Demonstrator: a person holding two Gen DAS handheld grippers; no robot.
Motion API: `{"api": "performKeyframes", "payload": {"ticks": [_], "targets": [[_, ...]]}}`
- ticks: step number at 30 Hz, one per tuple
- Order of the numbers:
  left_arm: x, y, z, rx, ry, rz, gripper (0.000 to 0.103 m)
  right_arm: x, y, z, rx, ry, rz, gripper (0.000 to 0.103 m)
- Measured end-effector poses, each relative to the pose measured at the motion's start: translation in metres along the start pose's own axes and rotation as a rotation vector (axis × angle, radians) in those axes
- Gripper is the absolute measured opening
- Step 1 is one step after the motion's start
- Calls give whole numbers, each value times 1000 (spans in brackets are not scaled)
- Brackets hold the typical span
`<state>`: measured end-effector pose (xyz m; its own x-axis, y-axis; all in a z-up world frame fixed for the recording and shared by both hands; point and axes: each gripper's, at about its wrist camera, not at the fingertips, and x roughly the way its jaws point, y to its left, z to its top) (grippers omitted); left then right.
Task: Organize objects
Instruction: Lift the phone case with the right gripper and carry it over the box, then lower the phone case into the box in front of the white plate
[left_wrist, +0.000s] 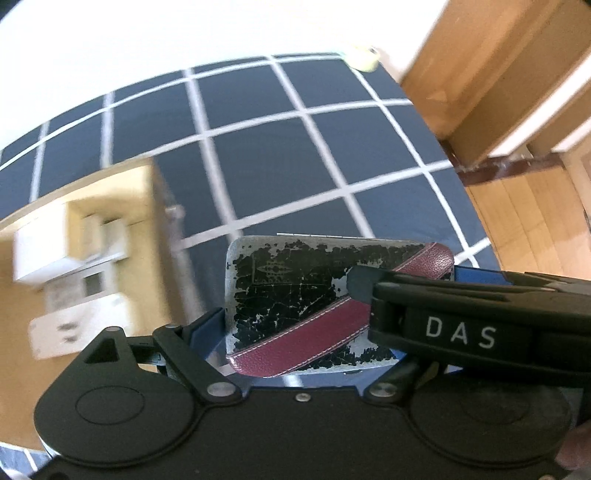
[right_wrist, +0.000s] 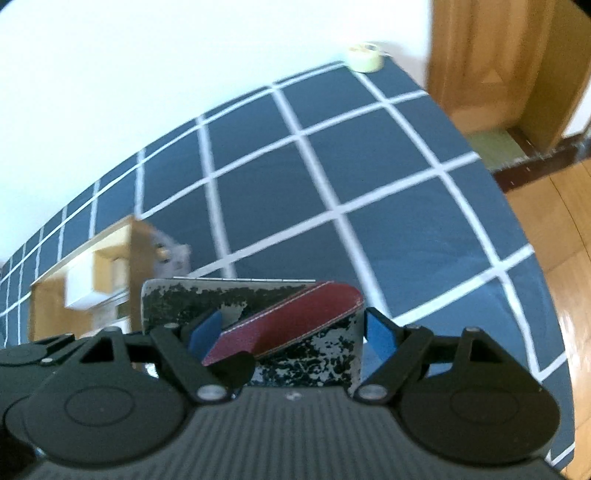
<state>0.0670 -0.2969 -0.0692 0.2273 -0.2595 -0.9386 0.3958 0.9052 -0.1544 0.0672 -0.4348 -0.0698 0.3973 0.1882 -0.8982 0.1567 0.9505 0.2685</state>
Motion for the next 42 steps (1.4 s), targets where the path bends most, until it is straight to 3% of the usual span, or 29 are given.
{"api": "performKeyframes", "payload": {"ticks": [10,21,30,42], "targets": [[-57,93,-32,-123,-77,50,88,-7,111,-22,-136,-19,56,82],[-79,175,-73,-259,-82,108,88,16,205,-49,-257,36,118,82],[-54,216,-94,-325,-12,114,88,58,233,-70,-290,124,121,82],[-10,234,-103,-335,79,88,88,109,232,-77,-264,206,91,82]]}}
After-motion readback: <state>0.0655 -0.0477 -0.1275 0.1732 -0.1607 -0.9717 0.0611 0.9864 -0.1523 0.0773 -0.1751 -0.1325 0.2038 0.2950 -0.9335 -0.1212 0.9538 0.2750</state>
